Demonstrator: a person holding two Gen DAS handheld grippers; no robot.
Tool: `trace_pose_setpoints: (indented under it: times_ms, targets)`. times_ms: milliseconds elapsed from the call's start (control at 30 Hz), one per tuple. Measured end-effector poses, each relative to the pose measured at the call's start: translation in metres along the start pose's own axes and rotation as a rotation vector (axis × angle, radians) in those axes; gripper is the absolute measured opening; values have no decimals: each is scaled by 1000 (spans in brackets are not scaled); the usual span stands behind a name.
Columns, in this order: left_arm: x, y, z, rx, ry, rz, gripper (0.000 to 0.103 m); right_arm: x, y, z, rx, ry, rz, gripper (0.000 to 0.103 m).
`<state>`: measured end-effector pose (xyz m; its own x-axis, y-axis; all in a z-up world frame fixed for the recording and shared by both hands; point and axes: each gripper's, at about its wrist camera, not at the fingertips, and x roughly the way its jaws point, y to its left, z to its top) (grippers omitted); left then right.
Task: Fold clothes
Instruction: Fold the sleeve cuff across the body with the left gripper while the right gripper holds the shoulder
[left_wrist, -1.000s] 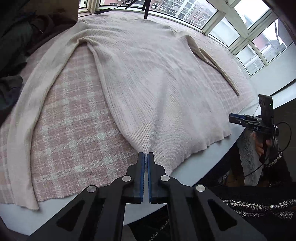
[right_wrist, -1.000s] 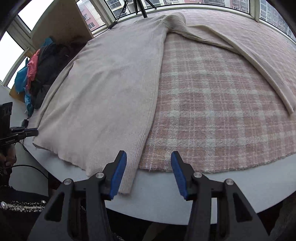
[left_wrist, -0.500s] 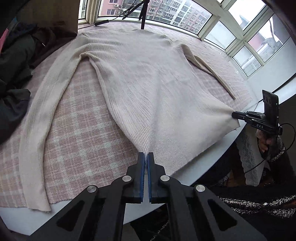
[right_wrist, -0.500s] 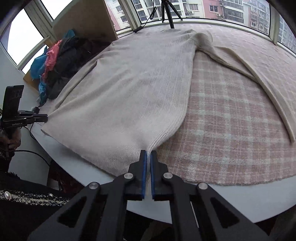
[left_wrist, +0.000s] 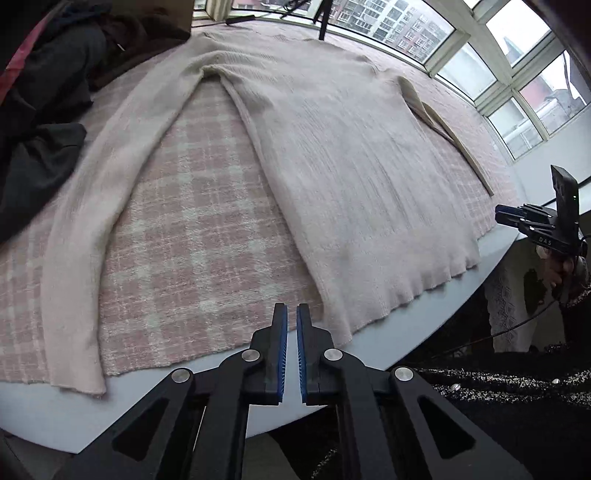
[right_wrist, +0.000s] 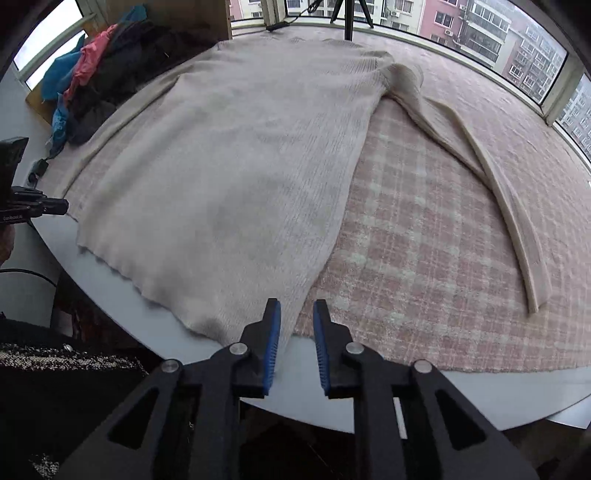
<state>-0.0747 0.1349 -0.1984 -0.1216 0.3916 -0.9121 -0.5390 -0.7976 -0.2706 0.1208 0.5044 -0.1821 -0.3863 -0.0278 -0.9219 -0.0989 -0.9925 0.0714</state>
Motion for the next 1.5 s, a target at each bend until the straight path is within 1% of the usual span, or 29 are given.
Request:
trace_pose_setpoints:
  times_ms: [33,67,133,167,267,333,433,500,533,600,633,667,767,833,900,933,1033,1100,1200,1300,1400,1433,1500]
  targets:
    - [-8,15,-1,-20,-24,45,18,-9,0,11,0,-44,15,29]
    - [-15,31,-3,-43,-44,103,21,-16,1,23,-8,-87,30,29]
    - [-21,66,-11,-99,-57,197,23,-23,11,50,-41,-163,54,29]
    - [-21,78,-13,-123,-56,215,23,-20,19,64,-61,-187,67,29]
    - [-17,108,-18,-188,-49,233,23,2,53,106,-118,-208,148,29]
    - [-14,128,-21,-232,-44,244,23,25,82,133,-157,-197,211,29]
    - [-11,158,-26,-297,-37,262,23,53,121,167,-175,-173,272,29]
    - [-1,158,-24,-282,-15,250,23,69,140,189,-164,-146,317,29]
    - [3,155,-23,-256,-12,254,23,76,149,198,-159,-135,332,29]
    - [9,147,-20,-195,-12,271,23,84,164,212,-167,-132,332,29]
    - [10,145,-19,-170,-17,268,21,87,171,219,-170,-129,329,29]
    - [7,145,-19,-171,-33,237,5,90,176,226,-165,-125,326,29]
    - [-15,147,-17,-183,-111,136,5,93,188,255,-111,-125,329,30]
    - [-35,146,-16,-183,-173,79,5,97,199,282,-64,-131,330,42]
    - [-49,141,-11,-157,-209,37,5,107,214,313,-39,-138,315,49]
    - [-55,137,-9,-135,-219,23,5,117,223,330,-29,-127,304,49]
    - [-62,131,0,-85,-237,-26,5,161,255,377,-3,-37,283,49]
    - [-65,129,4,-60,-242,-60,5,194,275,399,9,52,239,49]
    - [-70,126,6,-21,-241,-86,5,233,301,414,-27,160,138,49]
    - [-72,124,9,-2,-250,-103,5,256,311,414,-45,250,59,49]
    - [-77,116,10,19,-268,-108,5,270,309,409,-27,334,67,48]
    - [-80,111,9,29,-276,-109,5,273,310,407,-37,340,65,43]
    - [-85,100,8,48,-291,-106,5,274,311,406,-74,319,51,37]
